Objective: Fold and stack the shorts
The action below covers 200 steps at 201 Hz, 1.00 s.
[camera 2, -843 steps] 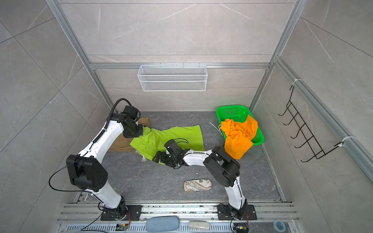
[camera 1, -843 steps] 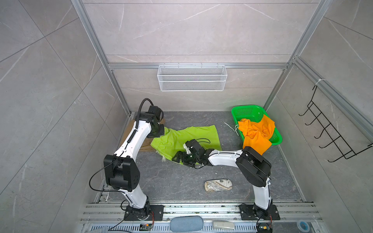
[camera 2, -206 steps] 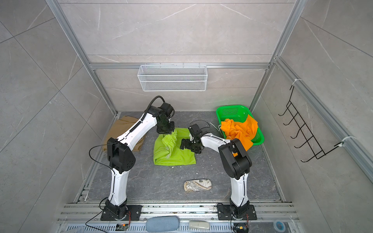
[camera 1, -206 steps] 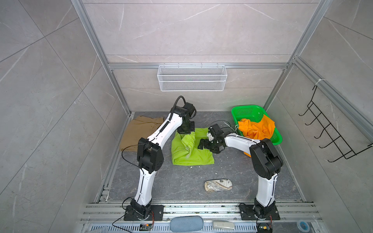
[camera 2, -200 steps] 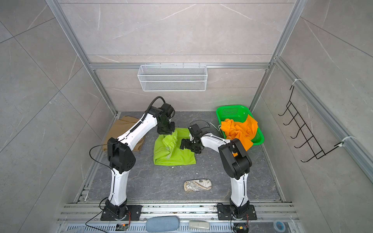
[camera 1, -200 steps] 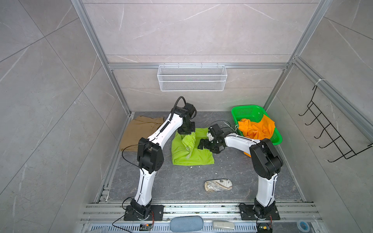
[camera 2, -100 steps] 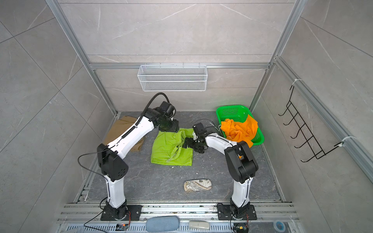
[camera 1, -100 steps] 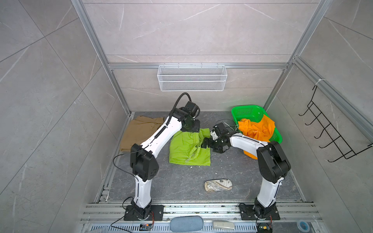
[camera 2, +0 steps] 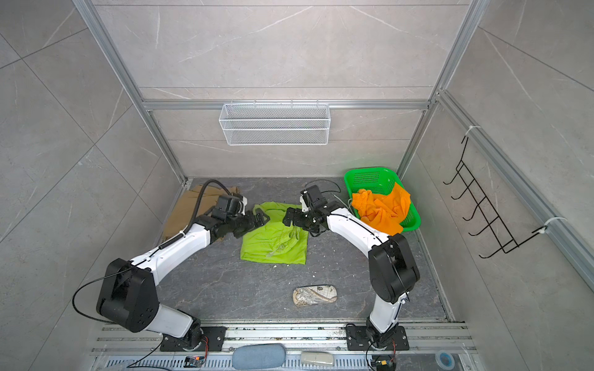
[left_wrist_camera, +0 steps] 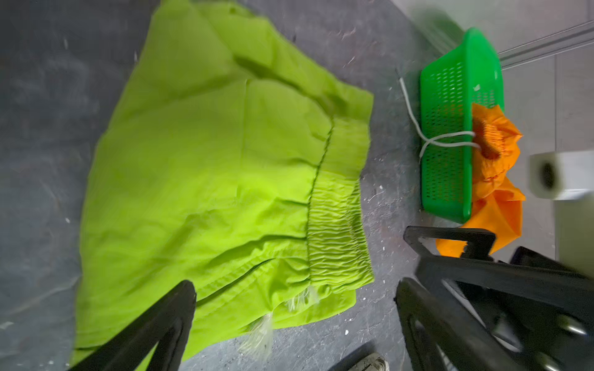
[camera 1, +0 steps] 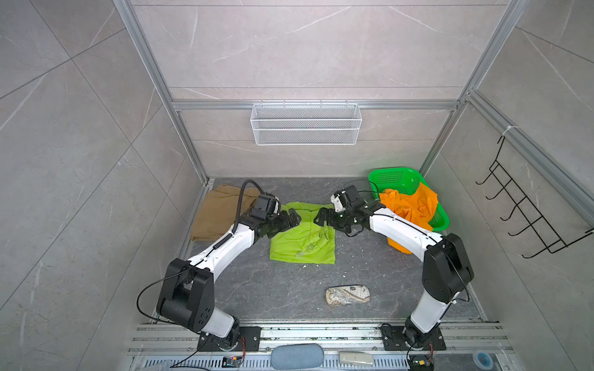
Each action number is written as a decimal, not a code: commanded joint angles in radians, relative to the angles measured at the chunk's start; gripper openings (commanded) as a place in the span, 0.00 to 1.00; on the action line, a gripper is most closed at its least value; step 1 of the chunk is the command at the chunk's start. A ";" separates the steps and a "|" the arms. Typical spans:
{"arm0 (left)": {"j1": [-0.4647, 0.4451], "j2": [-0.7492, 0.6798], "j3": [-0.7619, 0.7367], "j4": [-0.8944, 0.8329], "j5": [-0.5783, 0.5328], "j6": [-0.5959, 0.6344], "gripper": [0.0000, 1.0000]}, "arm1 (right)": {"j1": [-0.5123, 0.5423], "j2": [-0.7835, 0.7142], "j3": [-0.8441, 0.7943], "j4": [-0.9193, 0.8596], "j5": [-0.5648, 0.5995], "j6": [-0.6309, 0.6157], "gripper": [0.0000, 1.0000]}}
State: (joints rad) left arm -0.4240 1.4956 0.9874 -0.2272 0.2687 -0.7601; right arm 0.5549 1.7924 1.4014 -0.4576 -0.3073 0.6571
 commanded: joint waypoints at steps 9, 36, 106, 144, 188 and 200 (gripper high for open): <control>0.001 -0.074 -0.130 0.301 0.060 -0.166 0.99 | 0.037 0.073 0.072 0.097 -0.107 0.121 0.99; 0.001 -0.114 -0.247 0.348 0.014 -0.199 1.00 | 0.066 0.135 0.088 0.161 -0.170 0.178 0.99; 0.002 -0.079 -0.411 0.408 -0.026 -0.219 0.99 | 0.050 0.197 -0.149 0.223 -0.105 0.106 0.99; 0.003 -0.073 -0.394 0.376 -0.036 -0.183 0.99 | 0.045 0.197 -0.161 0.199 -0.096 0.057 0.99; 0.019 -0.198 -0.157 0.074 -0.127 0.049 0.99 | -0.001 0.045 -0.103 0.160 -0.121 0.042 0.99; 0.041 -0.201 -0.105 0.029 -0.119 0.097 0.99 | -0.028 0.034 -0.067 0.151 -0.136 0.044 0.99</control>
State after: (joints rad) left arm -0.4141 1.3659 0.7570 -0.0719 0.1989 -0.8253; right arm 0.5823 1.8996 1.2747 -0.2508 -0.4496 0.7277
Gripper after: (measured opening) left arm 0.994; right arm 0.992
